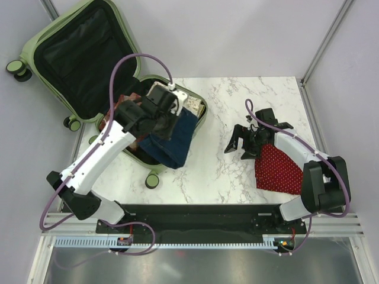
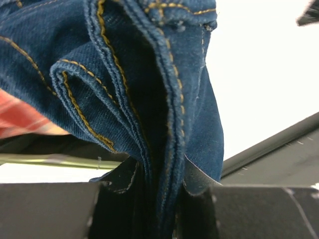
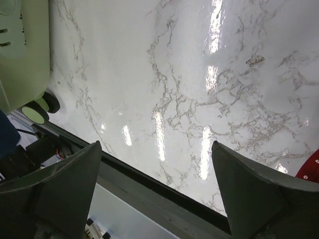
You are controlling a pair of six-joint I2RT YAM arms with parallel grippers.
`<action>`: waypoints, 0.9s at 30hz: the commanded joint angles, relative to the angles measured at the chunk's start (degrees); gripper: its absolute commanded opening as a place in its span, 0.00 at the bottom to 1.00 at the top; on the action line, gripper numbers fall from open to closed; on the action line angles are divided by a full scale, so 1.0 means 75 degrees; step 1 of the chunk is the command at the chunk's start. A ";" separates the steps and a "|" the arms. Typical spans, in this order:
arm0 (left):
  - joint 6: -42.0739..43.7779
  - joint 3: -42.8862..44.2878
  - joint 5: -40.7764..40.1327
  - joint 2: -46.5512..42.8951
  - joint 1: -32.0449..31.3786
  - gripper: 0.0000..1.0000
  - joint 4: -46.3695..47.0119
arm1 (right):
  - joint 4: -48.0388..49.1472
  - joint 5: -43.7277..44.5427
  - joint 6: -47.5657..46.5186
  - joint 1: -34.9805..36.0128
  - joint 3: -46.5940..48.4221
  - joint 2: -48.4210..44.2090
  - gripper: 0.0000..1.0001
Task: Pack the luggage
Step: Pick up the clothes at the center of the board, then place the clothes in the luggage.
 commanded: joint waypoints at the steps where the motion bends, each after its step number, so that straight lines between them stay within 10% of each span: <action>1: 0.1336 0.0139 0.0675 -0.0373 0.0774 0.02 0.0219 | 0.0115 -0.0223 -0.0126 0.0007 0.0281 0.0108 0.98; 9: 0.2439 -0.0107 0.2091 0.0224 0.2533 0.02 0.0558 | 0.0103 -0.0259 -0.0173 0.0007 0.0363 0.0026 0.98; 27: 0.3461 0.0349 0.1345 -0.0348 0.2663 0.02 0.0395 | 0.0114 -0.0376 -0.0162 0.0007 0.0269 0.0132 0.98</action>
